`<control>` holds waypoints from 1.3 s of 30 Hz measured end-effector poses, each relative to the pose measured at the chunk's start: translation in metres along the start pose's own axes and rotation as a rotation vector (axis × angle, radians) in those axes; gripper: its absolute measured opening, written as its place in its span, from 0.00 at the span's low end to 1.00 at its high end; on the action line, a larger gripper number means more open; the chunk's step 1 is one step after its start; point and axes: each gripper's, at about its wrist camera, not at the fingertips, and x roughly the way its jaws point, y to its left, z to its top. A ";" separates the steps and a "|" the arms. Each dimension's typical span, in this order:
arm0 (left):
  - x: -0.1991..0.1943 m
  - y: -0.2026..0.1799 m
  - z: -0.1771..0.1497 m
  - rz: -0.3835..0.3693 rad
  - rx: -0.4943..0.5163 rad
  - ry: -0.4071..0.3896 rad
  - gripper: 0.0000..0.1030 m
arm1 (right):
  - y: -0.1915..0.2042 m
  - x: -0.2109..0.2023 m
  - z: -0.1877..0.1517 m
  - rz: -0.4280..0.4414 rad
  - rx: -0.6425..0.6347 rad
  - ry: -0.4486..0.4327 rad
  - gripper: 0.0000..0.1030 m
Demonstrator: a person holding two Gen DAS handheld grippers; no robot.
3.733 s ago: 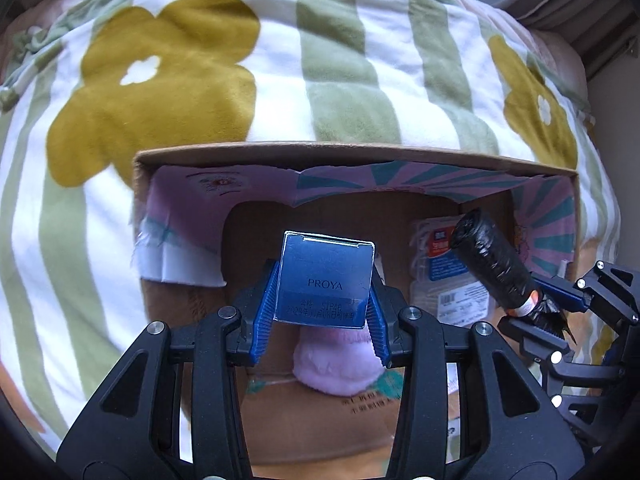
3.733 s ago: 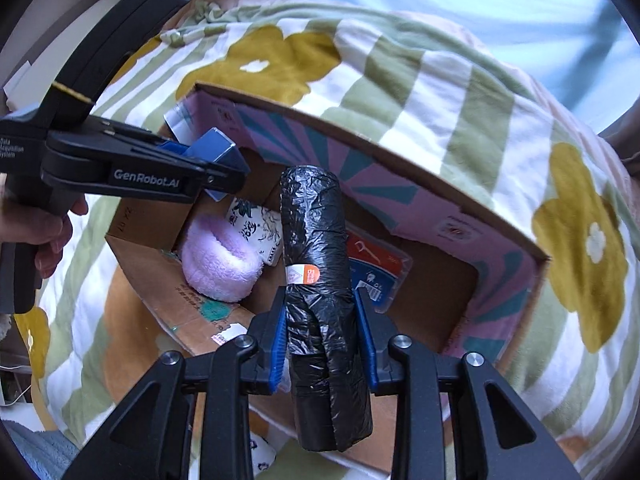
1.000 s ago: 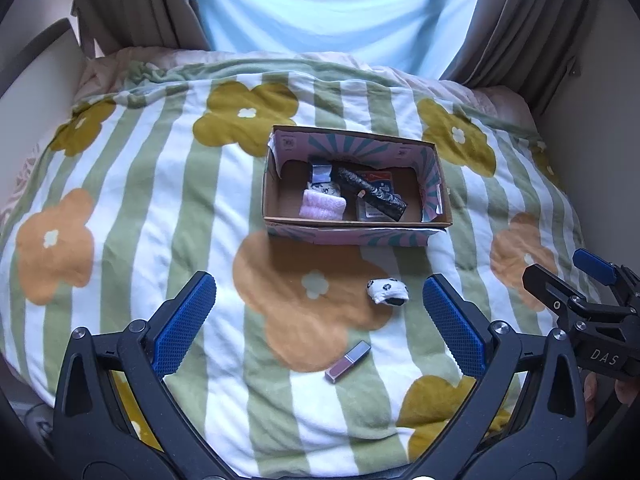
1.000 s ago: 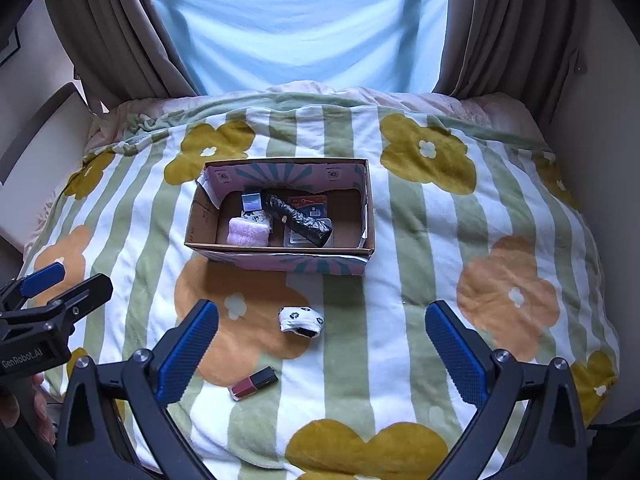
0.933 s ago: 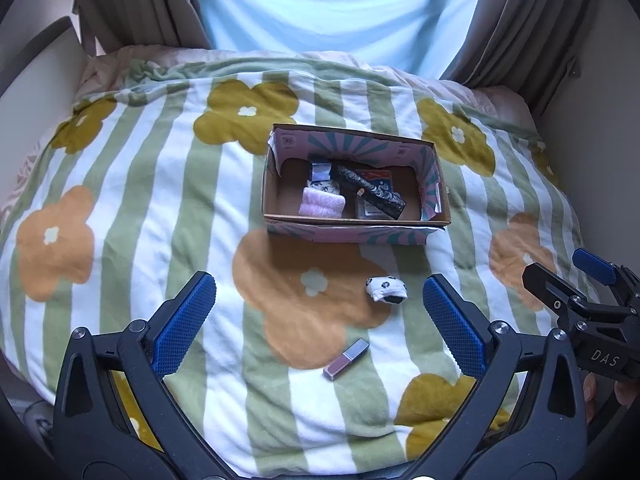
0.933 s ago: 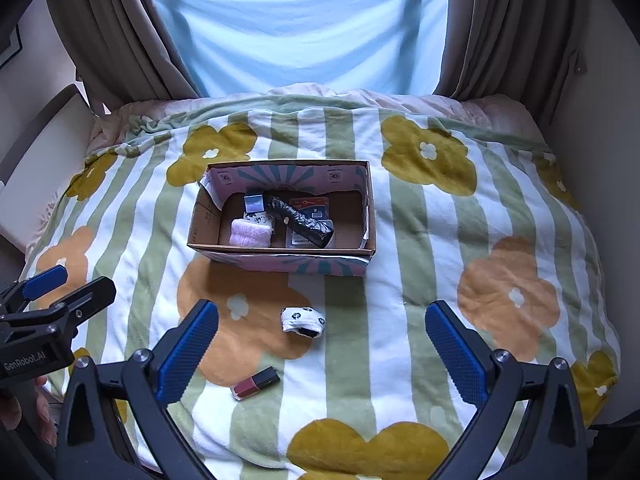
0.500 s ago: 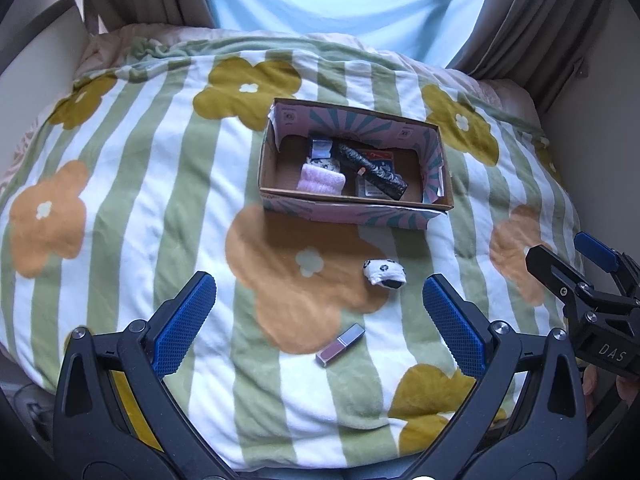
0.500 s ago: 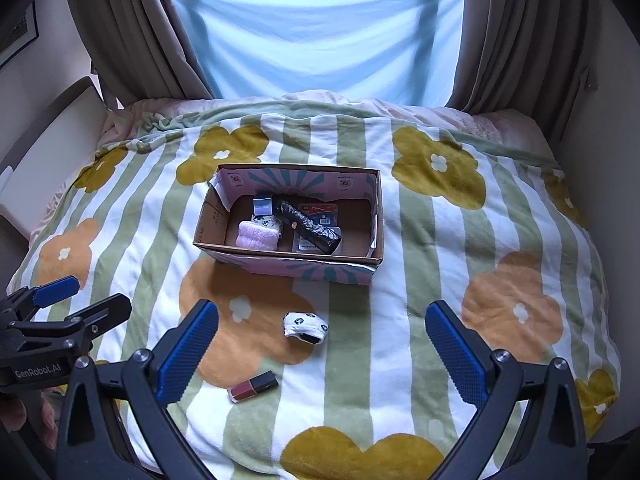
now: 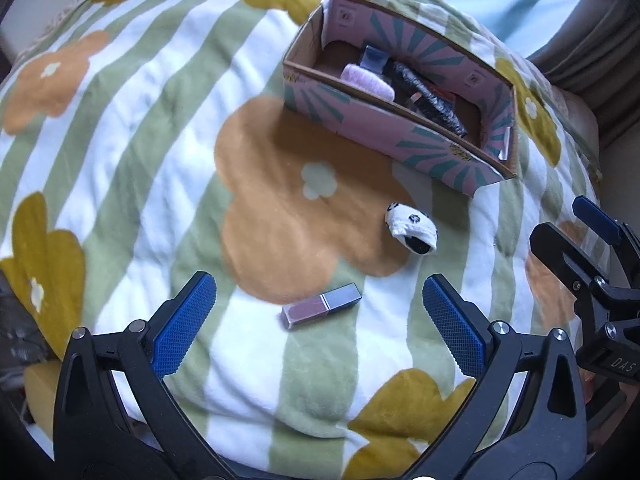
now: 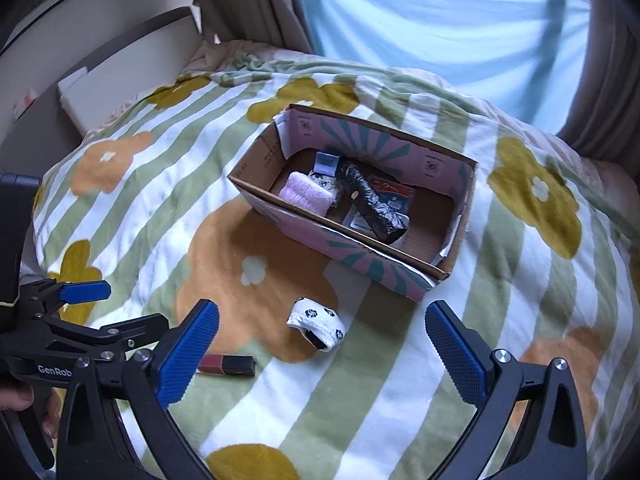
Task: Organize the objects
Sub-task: 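Grasp the red lipstick with the left tool while the right tool grasps the white panda sock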
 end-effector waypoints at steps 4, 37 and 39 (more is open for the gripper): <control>0.042 -0.009 -0.018 0.025 -0.073 0.035 0.99 | -0.011 0.032 -0.010 0.102 -0.103 -0.003 0.98; 0.131 -0.049 -0.069 0.332 -0.288 0.025 0.89 | -0.017 0.156 -0.039 0.414 -0.423 0.104 0.78; 0.138 -0.054 -0.070 0.339 -0.267 0.042 0.88 | -0.015 0.159 -0.040 0.419 -0.434 0.114 0.72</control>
